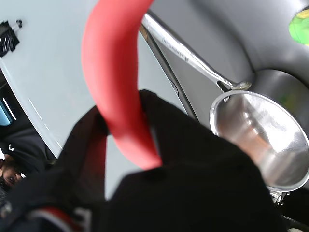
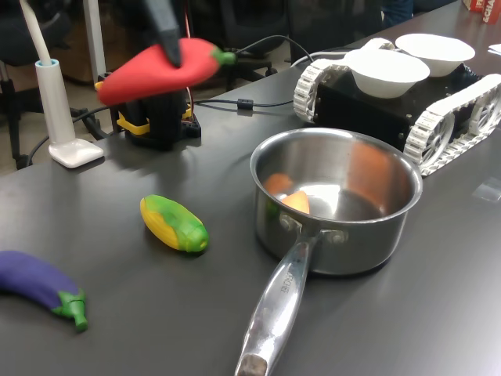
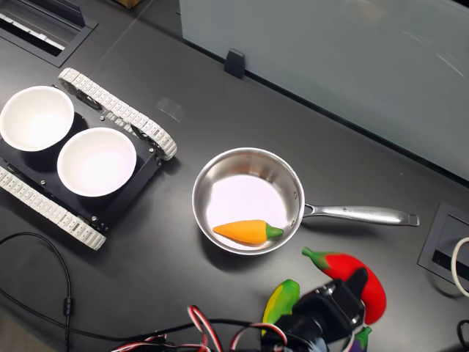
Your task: Pick up the chilli and place them in the pan
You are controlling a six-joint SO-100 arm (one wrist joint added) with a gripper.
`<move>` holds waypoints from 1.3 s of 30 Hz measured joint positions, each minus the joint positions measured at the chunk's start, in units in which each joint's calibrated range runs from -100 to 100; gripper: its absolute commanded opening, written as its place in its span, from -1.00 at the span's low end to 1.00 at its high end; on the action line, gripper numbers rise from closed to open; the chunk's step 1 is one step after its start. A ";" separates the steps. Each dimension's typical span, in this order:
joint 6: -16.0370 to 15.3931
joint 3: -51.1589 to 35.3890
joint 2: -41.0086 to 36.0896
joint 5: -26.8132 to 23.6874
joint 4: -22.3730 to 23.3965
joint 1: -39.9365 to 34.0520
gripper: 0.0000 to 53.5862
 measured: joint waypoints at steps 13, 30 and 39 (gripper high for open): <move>4.68 9.23 -9.01 -2.64 -2.89 -13.53 -1.00; 15.24 14.84 -9.68 -4.93 -6.03 -38.17 -1.00; 17.63 19.91 -9.68 -5.81 -8.41 -48.18 -1.00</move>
